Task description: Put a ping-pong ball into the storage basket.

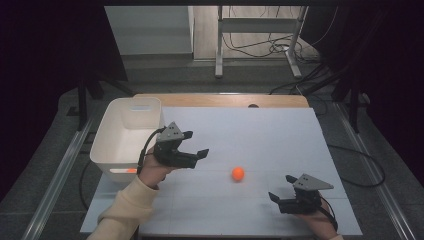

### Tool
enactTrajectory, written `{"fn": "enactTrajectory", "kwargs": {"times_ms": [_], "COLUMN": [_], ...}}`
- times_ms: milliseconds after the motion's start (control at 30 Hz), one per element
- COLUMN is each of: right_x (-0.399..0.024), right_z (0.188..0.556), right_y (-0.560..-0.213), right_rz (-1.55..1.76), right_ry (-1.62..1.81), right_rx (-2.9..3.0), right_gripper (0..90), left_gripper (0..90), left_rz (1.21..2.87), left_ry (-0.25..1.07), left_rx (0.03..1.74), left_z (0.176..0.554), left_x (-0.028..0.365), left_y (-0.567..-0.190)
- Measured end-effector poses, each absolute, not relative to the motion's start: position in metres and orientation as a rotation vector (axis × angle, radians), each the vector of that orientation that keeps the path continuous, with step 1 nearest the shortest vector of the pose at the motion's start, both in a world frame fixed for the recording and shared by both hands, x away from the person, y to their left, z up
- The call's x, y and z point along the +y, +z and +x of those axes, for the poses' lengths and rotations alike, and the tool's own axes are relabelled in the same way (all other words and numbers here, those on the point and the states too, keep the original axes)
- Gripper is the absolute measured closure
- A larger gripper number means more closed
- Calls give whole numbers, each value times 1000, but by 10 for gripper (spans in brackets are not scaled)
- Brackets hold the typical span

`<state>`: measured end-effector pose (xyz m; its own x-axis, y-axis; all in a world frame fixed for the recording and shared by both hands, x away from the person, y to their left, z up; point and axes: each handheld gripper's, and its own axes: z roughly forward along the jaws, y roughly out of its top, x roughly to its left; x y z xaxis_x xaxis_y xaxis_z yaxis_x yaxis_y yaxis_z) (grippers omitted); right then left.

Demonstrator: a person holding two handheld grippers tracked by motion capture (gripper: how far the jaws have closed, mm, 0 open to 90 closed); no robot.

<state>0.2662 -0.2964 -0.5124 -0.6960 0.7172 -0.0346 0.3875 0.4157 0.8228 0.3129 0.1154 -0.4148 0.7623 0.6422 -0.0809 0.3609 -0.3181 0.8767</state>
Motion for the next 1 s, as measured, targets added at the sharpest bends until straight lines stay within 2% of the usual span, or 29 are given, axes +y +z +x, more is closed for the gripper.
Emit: {"fn": "enactTrajectory", "kwargs": {"times_ms": [1000], "right_x": [-296], "right_z": [266], "right_y": [-513], "right_rz": [946], "right_ry": [1175], "right_rx": [2298], "right_gripper": [123], "left_gripper": [170], "left_rz": [2073], "left_ry": [268], "left_rx": [698], "left_z": [316], "left_x": [77], "left_y": [-440]}}
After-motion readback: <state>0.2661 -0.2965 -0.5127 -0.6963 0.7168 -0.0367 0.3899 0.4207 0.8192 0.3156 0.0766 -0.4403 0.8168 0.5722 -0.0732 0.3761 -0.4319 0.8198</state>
